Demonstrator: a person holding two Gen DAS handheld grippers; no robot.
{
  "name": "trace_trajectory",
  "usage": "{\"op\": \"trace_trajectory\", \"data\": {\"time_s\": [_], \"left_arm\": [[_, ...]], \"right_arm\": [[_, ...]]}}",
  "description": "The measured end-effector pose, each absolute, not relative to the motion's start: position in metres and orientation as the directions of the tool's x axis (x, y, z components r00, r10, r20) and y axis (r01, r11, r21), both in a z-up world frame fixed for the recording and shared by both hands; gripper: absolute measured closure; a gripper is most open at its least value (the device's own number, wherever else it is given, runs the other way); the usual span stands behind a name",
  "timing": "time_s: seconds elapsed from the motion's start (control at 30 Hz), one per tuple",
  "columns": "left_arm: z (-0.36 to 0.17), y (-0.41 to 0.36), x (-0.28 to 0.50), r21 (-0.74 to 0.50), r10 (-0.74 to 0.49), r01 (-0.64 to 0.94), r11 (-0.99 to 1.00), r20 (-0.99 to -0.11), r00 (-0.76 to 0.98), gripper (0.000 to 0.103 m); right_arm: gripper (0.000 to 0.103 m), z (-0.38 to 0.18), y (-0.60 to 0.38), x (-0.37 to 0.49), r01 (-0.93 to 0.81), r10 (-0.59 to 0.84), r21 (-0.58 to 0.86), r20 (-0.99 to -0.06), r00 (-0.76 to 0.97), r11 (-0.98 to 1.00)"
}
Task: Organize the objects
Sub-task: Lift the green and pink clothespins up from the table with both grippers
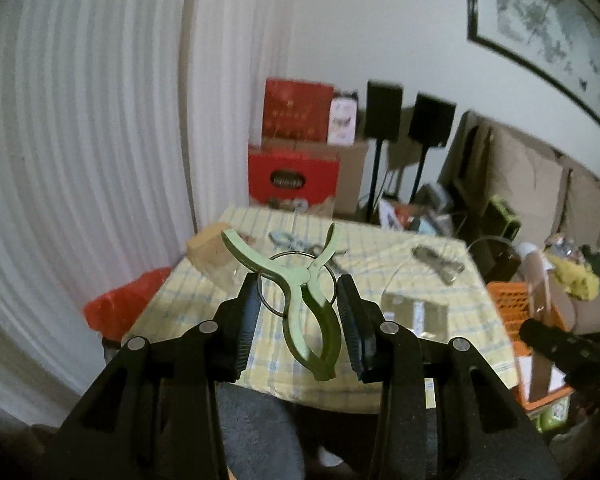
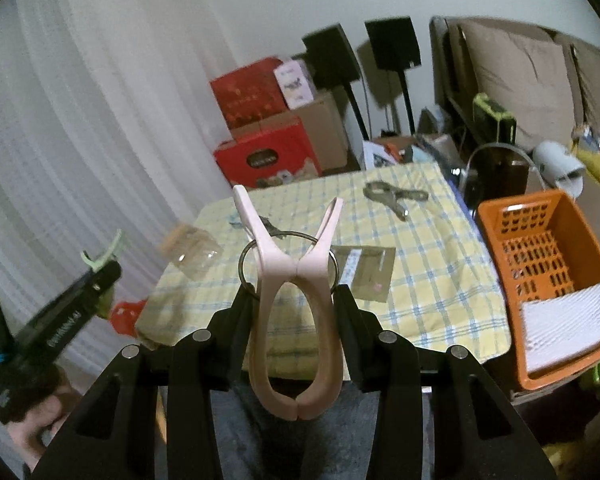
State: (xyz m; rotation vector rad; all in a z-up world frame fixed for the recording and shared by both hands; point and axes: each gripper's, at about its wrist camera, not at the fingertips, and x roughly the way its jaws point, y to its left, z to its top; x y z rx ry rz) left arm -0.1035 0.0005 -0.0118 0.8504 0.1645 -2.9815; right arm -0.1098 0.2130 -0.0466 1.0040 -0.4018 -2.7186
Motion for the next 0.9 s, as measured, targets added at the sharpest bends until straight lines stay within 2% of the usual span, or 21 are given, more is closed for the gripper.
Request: {"op": "trace_trajectory", "data": {"time_s": [0.27, 0.57, 0.73, 0.9], "left_arm": [[0.013, 0.009, -0.092, -0.112, 0.036, 0.022, -0.993, -0.492, -0.87, 0.067], [0.022, 0.015, -0.081, -0.127, 0.033, 0.025, -0.992, -0.432, -0.901, 0.067], [0.012, 0.027, -0.082, -0.112, 0.046, 0.004, -0.994, -0.444, -0.895, 0.067], [0.008, 0.03, -0.082, -0.117, 0.05, 0.003, -0.993, -0.447, -0.893, 0.067]], "right_arm": [[0.062, -0.027, 0.227, -0.087, 0.1, -0.27, 0.318, -0.556, -0.786, -0.943], [0.062, -0.01, 0.264, -0.062, 0.049, -0.179, 0.257, -0.513, -0.84, -0.965], [0.062, -0.017, 0.28, -0.049, 0.02, -0.168, 0.287, -0.5, -0.849, -0.958], [0.062, -0.019, 0.283, -0.041, 0.035, -0.161, 0.258, -0.484, -0.86, -0.965]]}}
